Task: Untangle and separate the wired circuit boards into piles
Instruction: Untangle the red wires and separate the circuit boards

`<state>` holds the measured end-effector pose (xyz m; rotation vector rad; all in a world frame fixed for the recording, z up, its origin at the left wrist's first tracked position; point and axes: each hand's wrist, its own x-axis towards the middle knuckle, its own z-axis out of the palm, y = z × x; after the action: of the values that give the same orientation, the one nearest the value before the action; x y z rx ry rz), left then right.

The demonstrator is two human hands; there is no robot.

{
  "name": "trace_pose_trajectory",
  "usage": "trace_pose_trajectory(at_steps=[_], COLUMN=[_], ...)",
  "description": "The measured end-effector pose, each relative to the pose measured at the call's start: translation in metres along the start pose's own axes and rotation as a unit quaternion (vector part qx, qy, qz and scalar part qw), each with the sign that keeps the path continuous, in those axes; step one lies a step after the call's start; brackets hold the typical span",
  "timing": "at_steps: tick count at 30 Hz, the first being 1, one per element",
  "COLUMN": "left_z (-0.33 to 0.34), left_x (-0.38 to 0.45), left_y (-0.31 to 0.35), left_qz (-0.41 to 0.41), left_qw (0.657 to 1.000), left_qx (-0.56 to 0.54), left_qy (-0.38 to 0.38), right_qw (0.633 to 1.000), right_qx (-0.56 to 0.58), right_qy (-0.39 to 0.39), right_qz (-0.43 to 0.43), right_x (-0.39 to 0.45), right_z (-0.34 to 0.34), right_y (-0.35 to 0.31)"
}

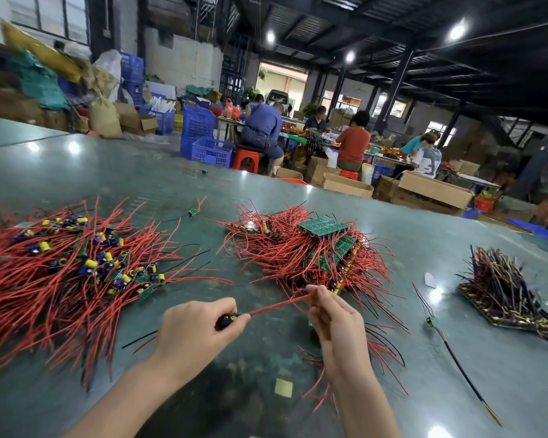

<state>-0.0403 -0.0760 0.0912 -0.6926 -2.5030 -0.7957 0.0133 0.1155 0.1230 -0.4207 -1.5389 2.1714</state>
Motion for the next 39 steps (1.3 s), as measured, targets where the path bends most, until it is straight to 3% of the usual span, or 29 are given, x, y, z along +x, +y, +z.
trace_pose_trajectory(at_steps=[5, 9, 10, 11, 13, 15, 18, 22, 26, 30, 32, 36, 39], left_z=[0.001, -0.002, -0.003, -0.005, -0.008, -0.012, -0.014, -0.01, -0.008, -0.005, -0.005, -0.003, -0.002], left_x=[0.002, 0.004, 0.006, 0.009, 0.016, 0.019, 0.021, 0.019, 0.014, 0.007, 0.005, 0.003, 0.001], left_y=[0.003, 0.009, 0.01, 0.01, 0.006, 0.0, -0.001, 0.002, 0.005, 0.014, 0.015, 0.019, 0.02], left_qz=[-0.018, -0.072, -0.109, -0.163, -0.263, -0.283, -0.247, -0.215, -0.181, -0.125, -0.132, -0.153, -0.159], left_qw=[0.996, 0.983, 0.962, 0.919, 0.787, 0.695, 0.642, 0.68, 0.652, 0.737, 0.739, 0.706, 0.721], left_qx=[-0.082, -0.157, -0.242, -0.353, -0.55, -0.655, -0.725, -0.7, -0.737, -0.66, -0.65, -0.671, -0.652], left_qy=[-0.037, -0.059, -0.065, -0.073, -0.092, -0.09, -0.04, 0.039, 0.007, -0.075, -0.118, -0.165, -0.174], right_qw=[0.997, 0.995, 0.992, 0.99, 0.99, 0.994, 0.996, 0.981, 0.968, 0.984, 0.987, 0.984, 0.979], right_qx=[0.078, -0.043, -0.074, -0.096, -0.103, -0.082, -0.078, -0.147, -0.175, -0.121, -0.11, -0.137, -0.162], right_qy=[0.018, 0.032, 0.035, 0.041, 0.051, 0.043, -0.007, -0.104, -0.176, -0.129, -0.111, -0.118, -0.116], right_qz=[-0.001, -0.088, -0.098, -0.098, -0.077, -0.051, -0.041, -0.07, -0.042, 0.021, 0.031, -0.008, -0.035], right_x=[0.001, 0.0, 0.0, 0.001, 0.002, 0.002, -0.005, -0.018, -0.028, -0.025, -0.023, -0.023, -0.022], right_z=[0.001, 0.002, 0.002, 0.002, 0.002, 0.004, 0.011, 0.026, 0.04, 0.039, 0.034, 0.031, 0.033], right_y=[0.001, 0.005, 0.006, 0.007, 0.008, 0.008, 0.007, 0.012, 0.021, 0.021, 0.018, 0.017, 0.019])
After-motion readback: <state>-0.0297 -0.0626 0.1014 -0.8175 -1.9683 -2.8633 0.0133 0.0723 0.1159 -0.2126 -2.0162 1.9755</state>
